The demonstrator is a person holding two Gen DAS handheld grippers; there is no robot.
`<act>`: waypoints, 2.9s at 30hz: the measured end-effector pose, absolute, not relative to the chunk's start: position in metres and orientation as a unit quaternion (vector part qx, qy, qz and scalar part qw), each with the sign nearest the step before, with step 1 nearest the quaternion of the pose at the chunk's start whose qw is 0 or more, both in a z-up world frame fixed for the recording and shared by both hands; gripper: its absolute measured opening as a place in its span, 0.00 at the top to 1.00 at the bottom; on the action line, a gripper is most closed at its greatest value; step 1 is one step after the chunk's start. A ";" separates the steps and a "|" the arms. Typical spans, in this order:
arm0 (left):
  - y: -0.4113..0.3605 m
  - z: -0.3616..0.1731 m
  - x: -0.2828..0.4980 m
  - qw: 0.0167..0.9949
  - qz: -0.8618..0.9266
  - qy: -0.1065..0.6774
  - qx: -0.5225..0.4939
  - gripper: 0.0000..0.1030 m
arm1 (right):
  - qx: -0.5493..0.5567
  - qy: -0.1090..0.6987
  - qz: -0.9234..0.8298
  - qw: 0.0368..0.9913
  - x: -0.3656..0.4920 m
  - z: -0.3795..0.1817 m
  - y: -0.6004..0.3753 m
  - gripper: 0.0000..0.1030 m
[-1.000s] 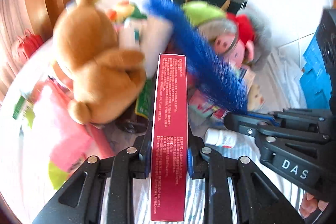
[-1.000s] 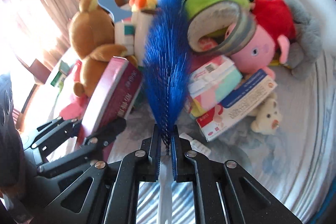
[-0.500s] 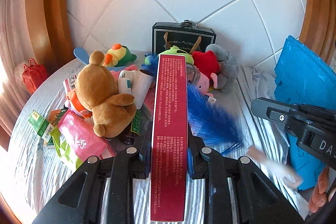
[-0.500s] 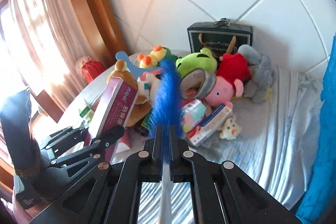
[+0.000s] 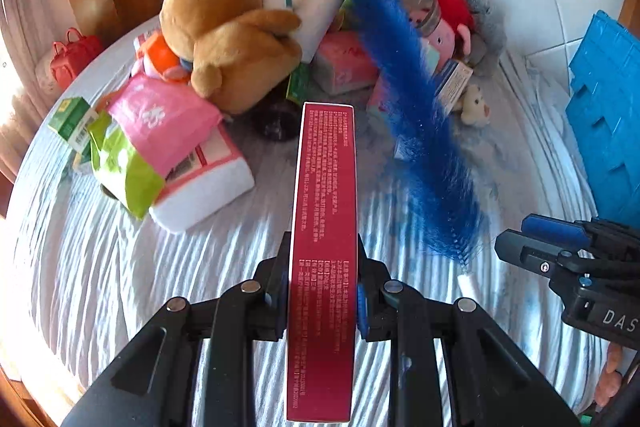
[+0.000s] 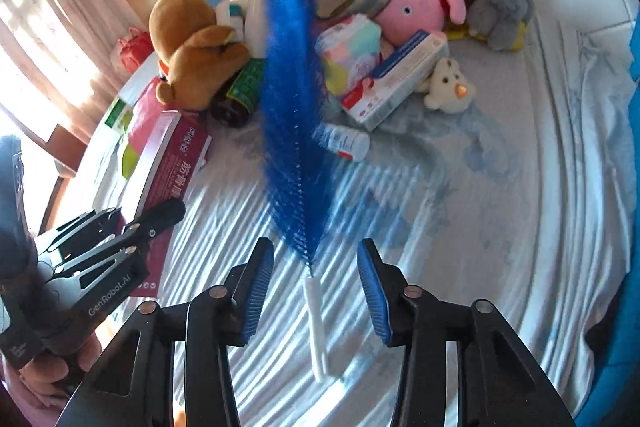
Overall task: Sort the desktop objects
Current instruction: 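Lift the red box and blue duster and carry them toward the crate, then lower the red box and blue duster into the crate and open both tools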
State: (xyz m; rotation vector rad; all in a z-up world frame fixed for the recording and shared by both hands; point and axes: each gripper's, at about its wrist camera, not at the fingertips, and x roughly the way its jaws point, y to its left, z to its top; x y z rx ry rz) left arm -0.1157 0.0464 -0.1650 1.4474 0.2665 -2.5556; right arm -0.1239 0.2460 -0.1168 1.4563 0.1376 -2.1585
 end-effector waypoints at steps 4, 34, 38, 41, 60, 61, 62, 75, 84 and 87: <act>0.044 -0.190 -0.116 0.089 -0.850 0.084 0.512 0.77 | 0.557 0.074 -0.788 0.252 -0.134 -0.154 0.225 0.58; 0.130 0.002 -0.118 -0.035 -0.947 0.044 0.316 0.76 | 0.326 0.004 -0.919 0.221 -0.078 0.070 0.306 0.89; 0.177 0.039 -0.126 -0.076 -0.956 0.033 0.281 0.76 | 0.279 0.005 -0.943 0.180 -0.065 0.115 0.350 0.89; 0.217 0.070 -0.129 -0.109 -0.961 0.021 0.253 0.76 | 0.235 0.007 -0.961 0.146 -0.049 0.150 0.387 0.89; 0.493 0.144 -0.141 -0.268 -0.929 -0.024 0.256 0.77 | 0.265 -0.014 -0.960 -0.089 -0.029 0.179 0.626 0.88; 0.502 0.139 -0.146 -0.271 -0.924 -0.028 0.268 0.77 | 0.275 -0.016 -0.957 -0.092 -0.029 0.170 0.633 0.88; 0.513 0.133 -0.148 -0.274 -0.920 -0.033 0.279 0.77 | 0.285 -0.017 -0.954 -0.094 -0.035 0.164 0.642 0.88; 0.549 0.091 -0.172 -0.253 -0.893 -0.055 0.369 0.76 | 0.347 -0.071 -0.932 -0.082 -0.058 0.133 0.695 0.83; 0.549 0.082 -0.180 -0.232 -0.885 -0.048 0.402 0.75 | 0.354 -0.090 -0.926 -0.092 -0.066 0.128 0.711 0.20; 0.553 0.080 -0.182 -0.226 -0.884 -0.056 0.405 0.70 | 0.358 -0.084 -0.924 -0.100 -0.068 0.128 0.710 0.16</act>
